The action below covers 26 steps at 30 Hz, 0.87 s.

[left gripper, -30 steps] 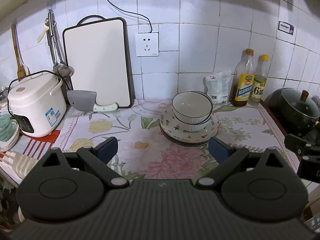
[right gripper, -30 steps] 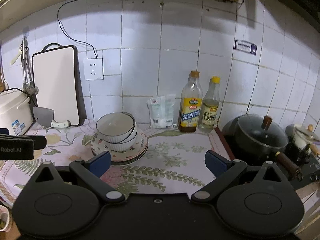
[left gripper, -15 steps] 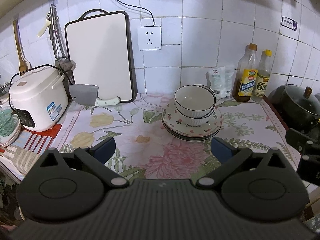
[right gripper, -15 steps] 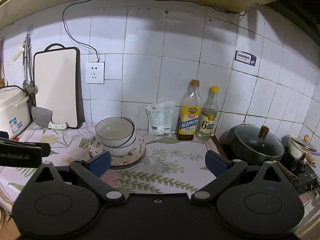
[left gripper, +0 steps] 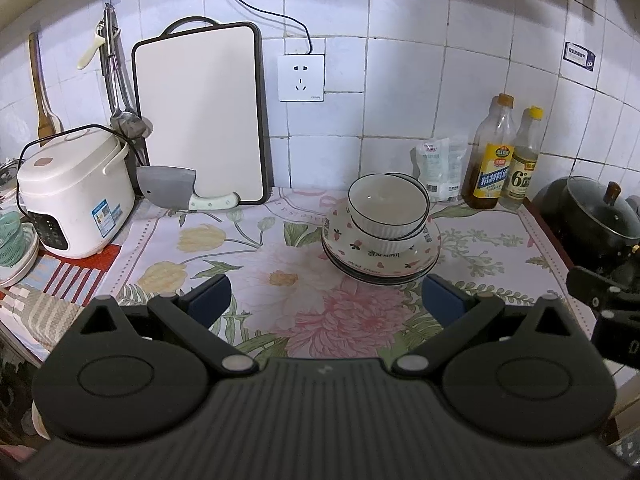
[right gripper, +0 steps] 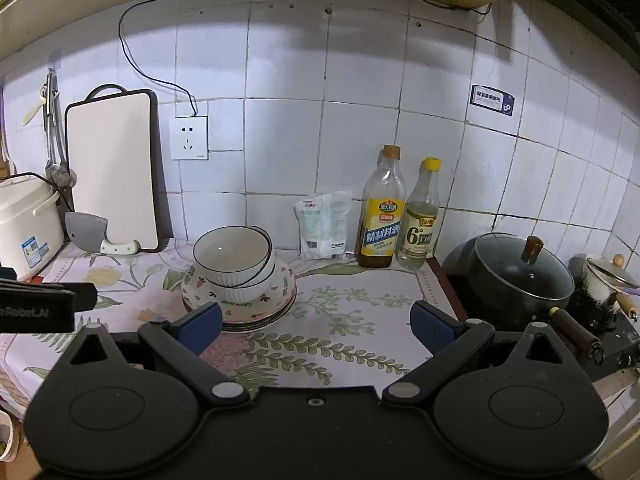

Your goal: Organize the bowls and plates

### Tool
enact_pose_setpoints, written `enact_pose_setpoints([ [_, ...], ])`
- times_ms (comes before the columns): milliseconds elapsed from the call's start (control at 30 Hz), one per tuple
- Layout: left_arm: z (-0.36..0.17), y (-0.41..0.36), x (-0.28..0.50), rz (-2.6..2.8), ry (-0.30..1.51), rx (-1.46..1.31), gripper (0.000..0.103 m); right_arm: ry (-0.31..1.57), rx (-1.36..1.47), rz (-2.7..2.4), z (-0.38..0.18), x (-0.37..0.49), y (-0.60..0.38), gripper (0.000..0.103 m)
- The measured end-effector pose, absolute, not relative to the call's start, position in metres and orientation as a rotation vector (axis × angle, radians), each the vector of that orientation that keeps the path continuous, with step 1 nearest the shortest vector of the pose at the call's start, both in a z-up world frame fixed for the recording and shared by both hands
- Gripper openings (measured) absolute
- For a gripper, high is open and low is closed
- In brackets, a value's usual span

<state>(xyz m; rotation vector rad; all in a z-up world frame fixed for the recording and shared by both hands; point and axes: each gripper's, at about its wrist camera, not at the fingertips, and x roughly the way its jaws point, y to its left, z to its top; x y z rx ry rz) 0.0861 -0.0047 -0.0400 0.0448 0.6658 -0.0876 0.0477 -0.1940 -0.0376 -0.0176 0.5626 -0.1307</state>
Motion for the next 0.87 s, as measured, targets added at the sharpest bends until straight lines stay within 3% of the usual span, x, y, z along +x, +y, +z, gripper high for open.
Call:
enact_pose_setpoints([
  [867,-0.0384,-0.0043,0.0843,-0.09,0.659,0.036,0.103,0.588,-0.025,-0.137,-0.043,0.0503,-0.1961,0.102],
])
